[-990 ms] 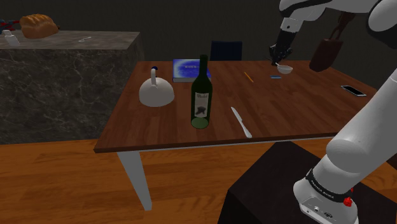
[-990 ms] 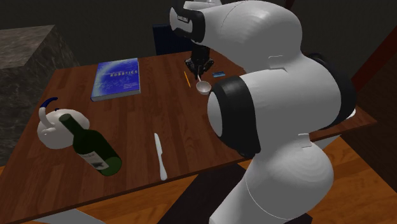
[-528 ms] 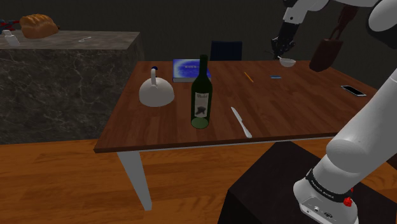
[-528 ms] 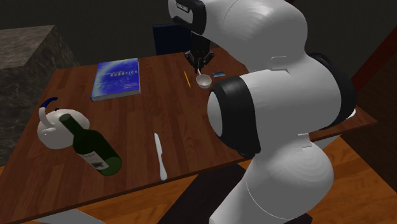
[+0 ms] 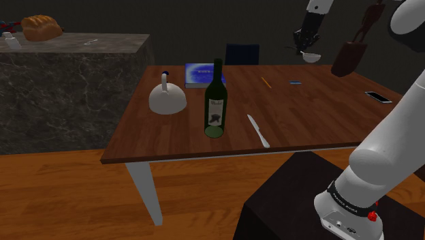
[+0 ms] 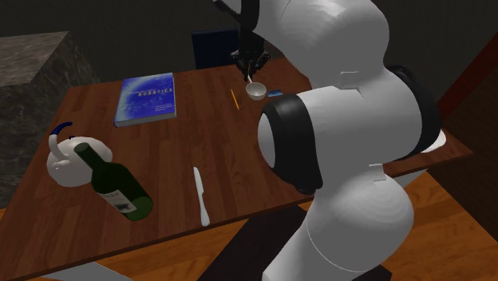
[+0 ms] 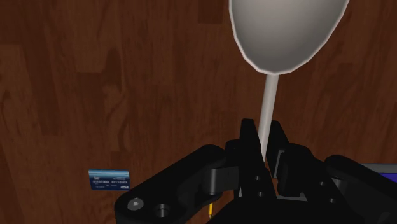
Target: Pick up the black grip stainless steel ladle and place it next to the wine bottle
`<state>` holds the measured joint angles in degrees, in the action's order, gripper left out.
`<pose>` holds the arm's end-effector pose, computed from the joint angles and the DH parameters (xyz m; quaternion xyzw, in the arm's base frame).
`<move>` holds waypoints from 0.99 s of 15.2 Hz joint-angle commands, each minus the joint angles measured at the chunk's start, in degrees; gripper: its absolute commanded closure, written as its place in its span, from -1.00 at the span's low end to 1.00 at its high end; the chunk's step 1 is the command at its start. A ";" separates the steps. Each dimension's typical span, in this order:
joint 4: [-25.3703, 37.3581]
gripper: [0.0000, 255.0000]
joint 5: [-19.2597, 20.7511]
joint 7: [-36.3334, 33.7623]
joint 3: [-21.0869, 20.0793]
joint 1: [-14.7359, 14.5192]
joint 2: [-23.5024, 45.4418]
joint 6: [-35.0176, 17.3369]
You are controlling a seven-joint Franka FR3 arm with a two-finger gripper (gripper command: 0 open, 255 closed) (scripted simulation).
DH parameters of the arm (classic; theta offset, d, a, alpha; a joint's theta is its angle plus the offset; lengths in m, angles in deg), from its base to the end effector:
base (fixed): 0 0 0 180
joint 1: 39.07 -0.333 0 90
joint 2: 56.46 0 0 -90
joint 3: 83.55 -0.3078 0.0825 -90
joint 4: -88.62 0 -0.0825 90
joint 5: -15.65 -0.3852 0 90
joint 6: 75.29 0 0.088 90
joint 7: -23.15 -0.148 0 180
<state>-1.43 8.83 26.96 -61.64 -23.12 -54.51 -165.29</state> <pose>0.4571 -0.3293 0.5580 -0.9544 0.2933 -0.0038 0.0554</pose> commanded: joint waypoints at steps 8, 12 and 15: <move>10.11 1.00 -1.02 -0.11 0.39 0.59 2.56 7.80; 15.50 1.00 -1.79 -0.04 0.66 1.09 4.31 11.61; 20.06 1.00 -2.55 0.05 0.89 1.64 5.95 14.68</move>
<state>17.08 6.54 26.91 -60.85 -21.71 -49.13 -151.68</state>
